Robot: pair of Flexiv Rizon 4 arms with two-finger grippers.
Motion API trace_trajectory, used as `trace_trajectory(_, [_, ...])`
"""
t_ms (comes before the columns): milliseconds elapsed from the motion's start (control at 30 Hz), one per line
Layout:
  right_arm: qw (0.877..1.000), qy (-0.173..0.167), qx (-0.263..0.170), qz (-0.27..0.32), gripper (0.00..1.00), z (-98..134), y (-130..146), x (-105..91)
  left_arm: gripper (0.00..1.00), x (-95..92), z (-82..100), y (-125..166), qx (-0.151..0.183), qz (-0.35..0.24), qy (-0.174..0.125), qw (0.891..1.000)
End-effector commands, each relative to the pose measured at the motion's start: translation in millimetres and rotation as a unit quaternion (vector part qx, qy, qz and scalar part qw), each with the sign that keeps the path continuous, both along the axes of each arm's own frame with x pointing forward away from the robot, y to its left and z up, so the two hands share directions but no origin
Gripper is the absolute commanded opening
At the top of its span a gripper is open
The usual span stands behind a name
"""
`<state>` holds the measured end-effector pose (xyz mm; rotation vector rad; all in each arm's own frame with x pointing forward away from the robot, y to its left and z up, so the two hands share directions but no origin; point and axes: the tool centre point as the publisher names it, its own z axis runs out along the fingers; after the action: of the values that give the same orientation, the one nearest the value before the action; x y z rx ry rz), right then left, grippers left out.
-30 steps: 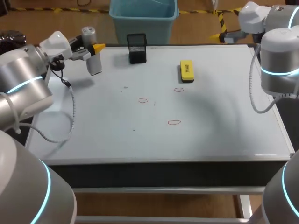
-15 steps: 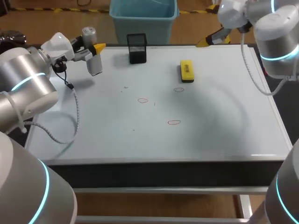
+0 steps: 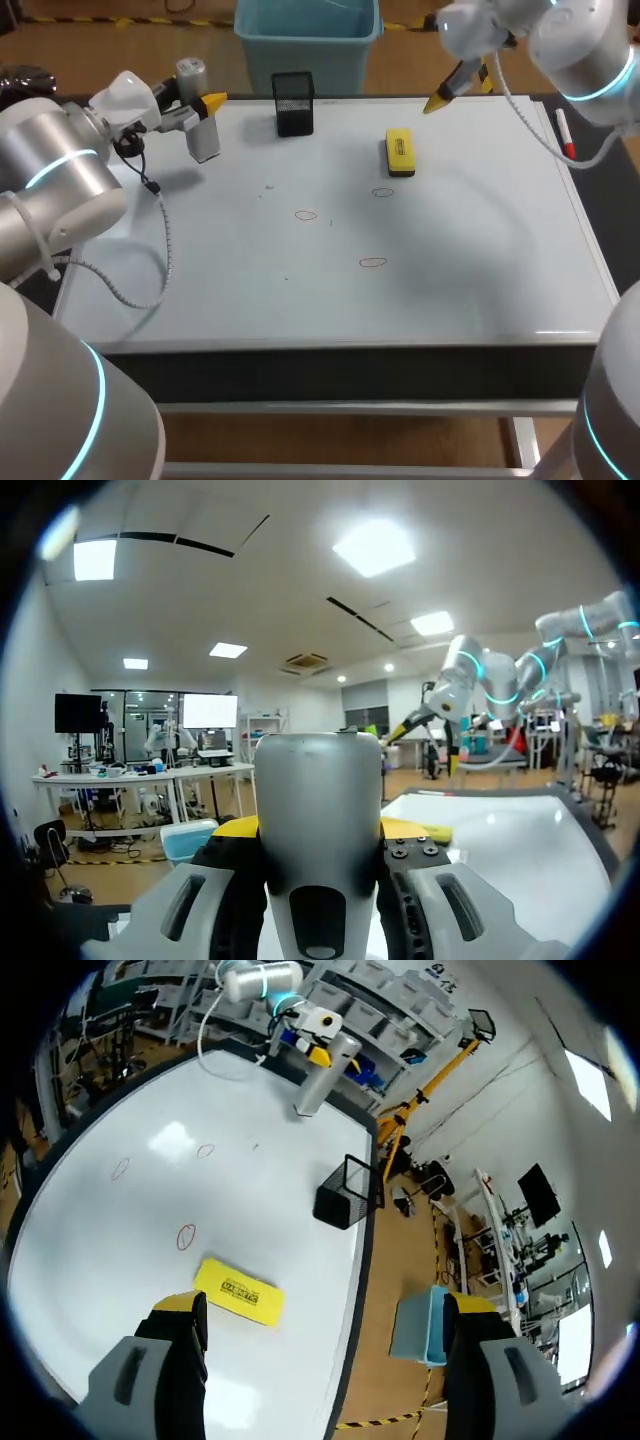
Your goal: Pick up the inspection probe, press it on each red-marked spot on the whiteboard one by one, put down the probe, pick up the eraser, and wipe off all the red marks.
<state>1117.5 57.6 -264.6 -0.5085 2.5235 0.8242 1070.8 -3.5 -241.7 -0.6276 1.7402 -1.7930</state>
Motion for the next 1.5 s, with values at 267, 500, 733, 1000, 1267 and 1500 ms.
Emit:
trace_trajectory(267, [0.905,0.01,-0.329,0.27,1.0,5.3,1.8,0.9,0.0,-1.5,1.4,-2.2,0.0,0.008,-0.001,1.0])
trace_trajectory(500, [0.901,0.023,-0.319,0.294,1.0,-2.9,9.1,2.1,0.0,-1.5,1.4,-2.2,0.0,0.008,-0.001,1.0])
trace_trajectory(733, [0.873,0.015,-0.341,0.347,1.0,-24.8,15.7,1.6,0.0,-1.5,1.4,-2.2,0.0,0.008,-0.001,1.0])
trace_trajectory(1000, [0.851,0.007,-0.35,0.393,1.0,-49.5,1.9,3.2,0.0,-1.5,1.4,-2.2,0.0,0.008,-0.001,1.0])
trace_trajectory(1267, [0.836,0.001,-0.356,0.417,1.0,-74.5,-7.2,-1.1,0.0,-1.5,1.4,-2.2,0.0,0.008,-0.001,1.0])
trace_trajectory(1500, [0.832,-0.008,-0.366,0.416,1.0,-94.4,-11.5,-9.0,0.0,-1.5,1.4,-2.2,0.0,0.008,-0.001,1.0])
